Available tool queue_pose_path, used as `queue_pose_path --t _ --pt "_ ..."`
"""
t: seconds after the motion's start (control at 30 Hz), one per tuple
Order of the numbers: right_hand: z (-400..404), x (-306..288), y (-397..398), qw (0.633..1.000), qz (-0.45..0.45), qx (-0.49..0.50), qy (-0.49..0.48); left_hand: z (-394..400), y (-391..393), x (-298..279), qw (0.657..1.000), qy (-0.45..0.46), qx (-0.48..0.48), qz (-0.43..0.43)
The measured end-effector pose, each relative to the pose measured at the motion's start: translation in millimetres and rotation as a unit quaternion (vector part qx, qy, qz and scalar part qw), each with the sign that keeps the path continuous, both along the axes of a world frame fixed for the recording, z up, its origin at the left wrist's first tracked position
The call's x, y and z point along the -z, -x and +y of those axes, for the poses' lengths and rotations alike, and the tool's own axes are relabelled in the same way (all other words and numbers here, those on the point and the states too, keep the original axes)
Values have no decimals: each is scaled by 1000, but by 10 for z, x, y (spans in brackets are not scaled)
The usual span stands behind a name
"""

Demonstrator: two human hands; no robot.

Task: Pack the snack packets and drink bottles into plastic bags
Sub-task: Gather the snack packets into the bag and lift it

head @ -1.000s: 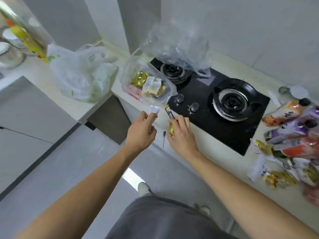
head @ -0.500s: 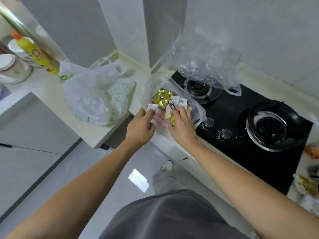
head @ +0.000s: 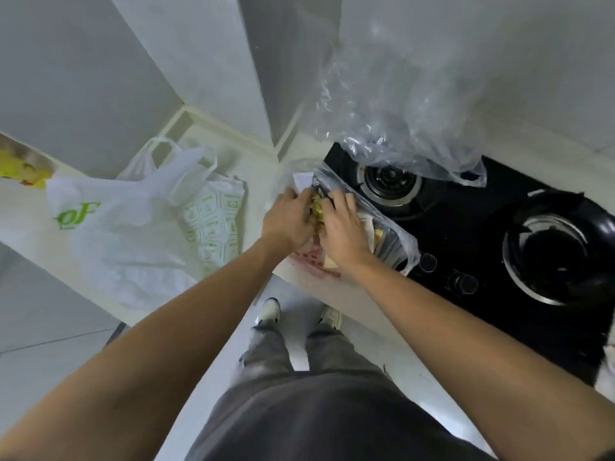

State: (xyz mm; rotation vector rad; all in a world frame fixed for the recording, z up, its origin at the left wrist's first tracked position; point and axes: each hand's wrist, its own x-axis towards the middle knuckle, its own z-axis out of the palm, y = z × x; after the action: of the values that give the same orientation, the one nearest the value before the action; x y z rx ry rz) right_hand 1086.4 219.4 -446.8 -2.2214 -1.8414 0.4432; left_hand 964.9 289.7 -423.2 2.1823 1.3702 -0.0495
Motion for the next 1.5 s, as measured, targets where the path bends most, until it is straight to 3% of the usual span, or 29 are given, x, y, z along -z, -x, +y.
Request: queue_pose_path --t 0.27,0.57,0.8,1.07,1.5 --pt "-65 6 240 998 -19 38 37 136 247 -110 994 -26 96 40" --pt "-358 -283 506 991 -17 135 -13 173 584 -363 972 -86 219 -3" --pt "-1069 -474 277 970 -49 233 -39 -126 325 -441 938 -151 310 -39" --pt "-2465 -613 -362 932 -67 350 -62 -1246 -672 -592 877 -196 433 -66" --pt "-5164 -475 -1743 896 -70 438 -2 -3945 -2344 -263 867 -129 476 -77"
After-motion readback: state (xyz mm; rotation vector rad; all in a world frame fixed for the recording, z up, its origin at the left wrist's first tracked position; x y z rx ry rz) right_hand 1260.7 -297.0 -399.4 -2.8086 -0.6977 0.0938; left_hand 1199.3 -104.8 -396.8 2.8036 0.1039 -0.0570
